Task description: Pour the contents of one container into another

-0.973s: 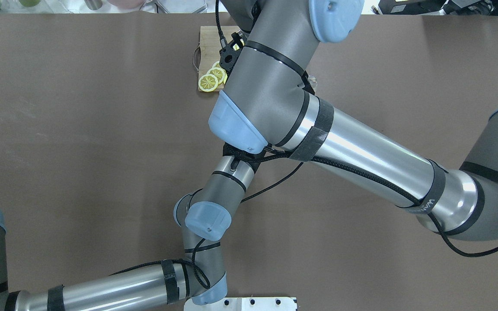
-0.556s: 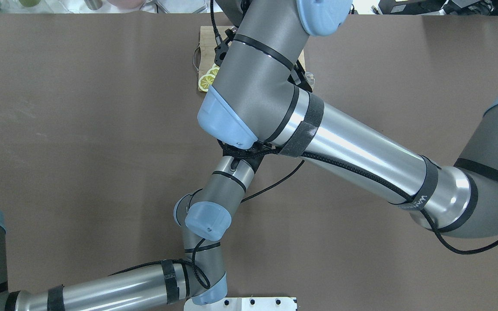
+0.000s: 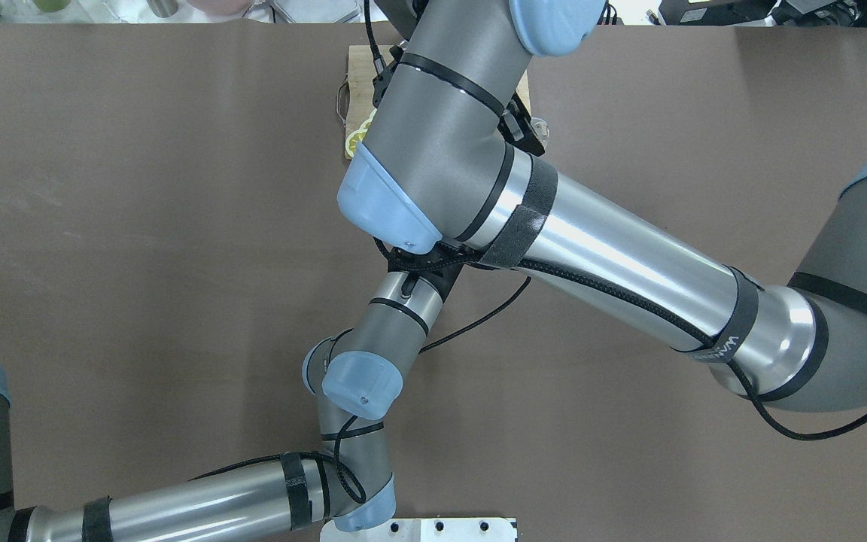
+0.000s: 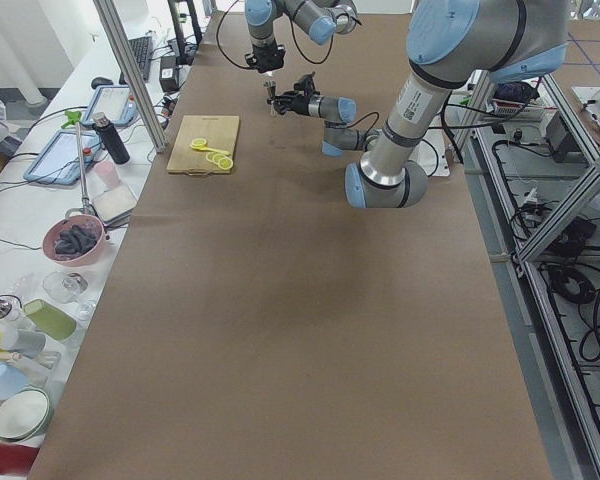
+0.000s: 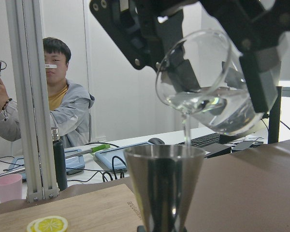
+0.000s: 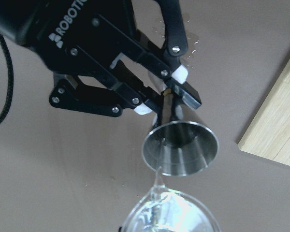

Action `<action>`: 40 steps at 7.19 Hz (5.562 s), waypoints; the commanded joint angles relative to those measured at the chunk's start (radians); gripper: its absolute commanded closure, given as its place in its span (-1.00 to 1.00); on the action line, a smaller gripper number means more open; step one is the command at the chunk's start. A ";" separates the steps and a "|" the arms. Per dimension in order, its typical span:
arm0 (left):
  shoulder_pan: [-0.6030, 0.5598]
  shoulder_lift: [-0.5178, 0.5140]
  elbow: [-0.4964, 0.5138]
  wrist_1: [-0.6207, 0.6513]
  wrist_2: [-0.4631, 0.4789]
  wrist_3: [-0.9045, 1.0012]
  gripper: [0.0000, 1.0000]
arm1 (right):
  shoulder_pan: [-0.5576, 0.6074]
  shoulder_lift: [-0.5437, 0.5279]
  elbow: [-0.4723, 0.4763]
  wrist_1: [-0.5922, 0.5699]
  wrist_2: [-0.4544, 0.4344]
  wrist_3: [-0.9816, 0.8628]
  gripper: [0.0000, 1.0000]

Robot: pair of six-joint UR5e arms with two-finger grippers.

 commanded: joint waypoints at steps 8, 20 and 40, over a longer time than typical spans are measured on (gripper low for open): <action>-0.001 0.002 0.000 0.001 0.000 0.000 1.00 | 0.166 -0.186 0.238 0.188 0.254 -0.020 1.00; -0.009 0.150 -0.115 -0.184 0.014 0.248 1.00 | 0.336 -0.883 0.364 1.223 0.636 0.280 1.00; -0.112 0.856 -0.319 -0.486 -0.009 -0.042 1.00 | -0.039 -0.948 -0.168 2.392 0.503 1.080 1.00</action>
